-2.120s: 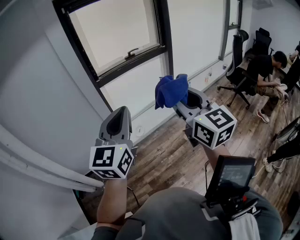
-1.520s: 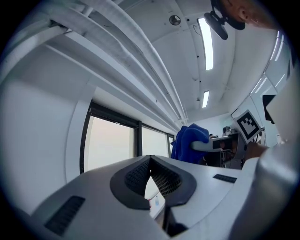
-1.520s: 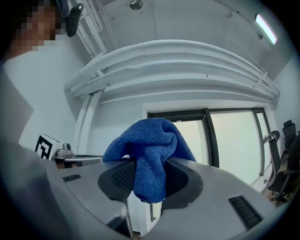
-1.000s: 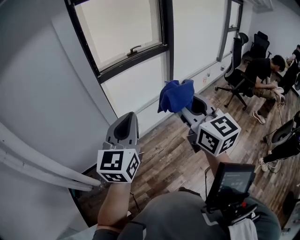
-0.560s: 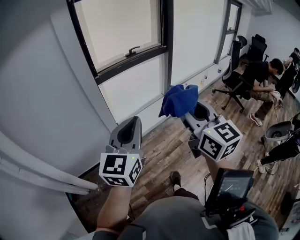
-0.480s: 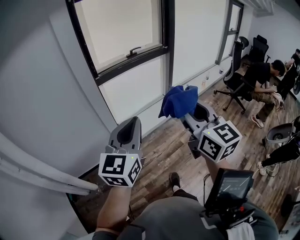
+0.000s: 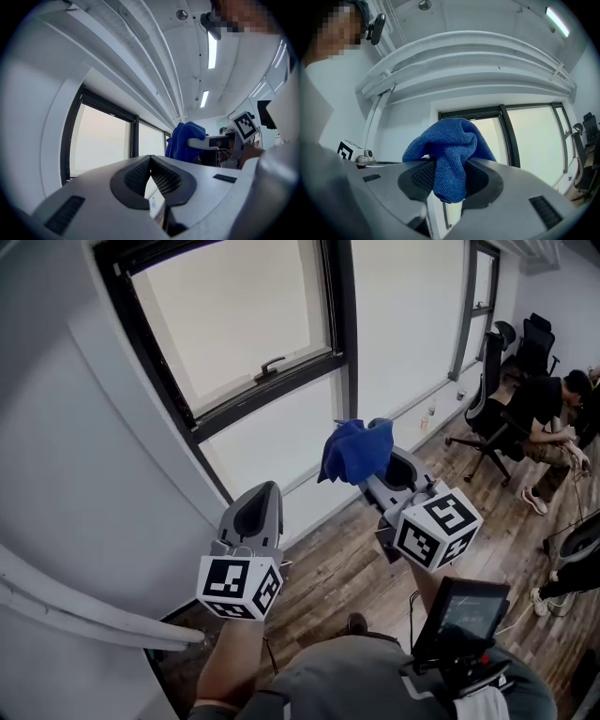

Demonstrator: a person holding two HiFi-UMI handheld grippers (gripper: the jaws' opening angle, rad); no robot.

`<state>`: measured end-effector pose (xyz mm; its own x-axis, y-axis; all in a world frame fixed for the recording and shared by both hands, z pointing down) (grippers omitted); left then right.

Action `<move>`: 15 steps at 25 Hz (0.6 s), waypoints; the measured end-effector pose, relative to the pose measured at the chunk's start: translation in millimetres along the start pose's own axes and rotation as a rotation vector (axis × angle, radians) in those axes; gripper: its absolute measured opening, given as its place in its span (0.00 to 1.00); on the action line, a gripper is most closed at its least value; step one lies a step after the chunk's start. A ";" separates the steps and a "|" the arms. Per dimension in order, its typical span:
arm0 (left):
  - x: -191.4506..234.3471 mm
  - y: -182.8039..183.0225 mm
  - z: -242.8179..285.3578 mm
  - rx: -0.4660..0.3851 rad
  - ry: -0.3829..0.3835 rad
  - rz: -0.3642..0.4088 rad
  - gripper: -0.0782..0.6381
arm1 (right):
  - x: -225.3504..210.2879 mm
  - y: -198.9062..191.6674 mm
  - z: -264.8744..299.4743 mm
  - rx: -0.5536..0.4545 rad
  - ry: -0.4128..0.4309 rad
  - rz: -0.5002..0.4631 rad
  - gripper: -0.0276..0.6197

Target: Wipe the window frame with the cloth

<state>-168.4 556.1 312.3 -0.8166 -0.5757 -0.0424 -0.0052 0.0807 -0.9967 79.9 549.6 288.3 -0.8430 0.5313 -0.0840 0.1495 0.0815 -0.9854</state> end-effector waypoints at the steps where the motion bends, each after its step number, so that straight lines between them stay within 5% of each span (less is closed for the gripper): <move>1: -1.8 -0.4 12.4 0.001 -0.001 0.000 0.12 | -10.8 1.9 3.5 -0.004 0.004 -0.004 0.27; 15: -7.2 -12.3 151.3 0.007 0.003 -0.019 0.12 | -151.6 -0.3 40.0 -0.016 -0.001 0.034 0.27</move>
<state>-75.2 436.2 314.4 -0.8178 -0.5750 -0.0229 -0.0170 0.0640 -0.9978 187.0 435.3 295.4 -0.8376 0.5336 -0.1175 0.1864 0.0770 -0.9795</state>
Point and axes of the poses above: the fingertips, and each gripper's own axes: z forward along the fingers, x to its left, y out of its top, the point moved 10 cm from there along -z, backward along the fingers, and after that the axes turned 1 degree about -y, right-handed, at the moved point
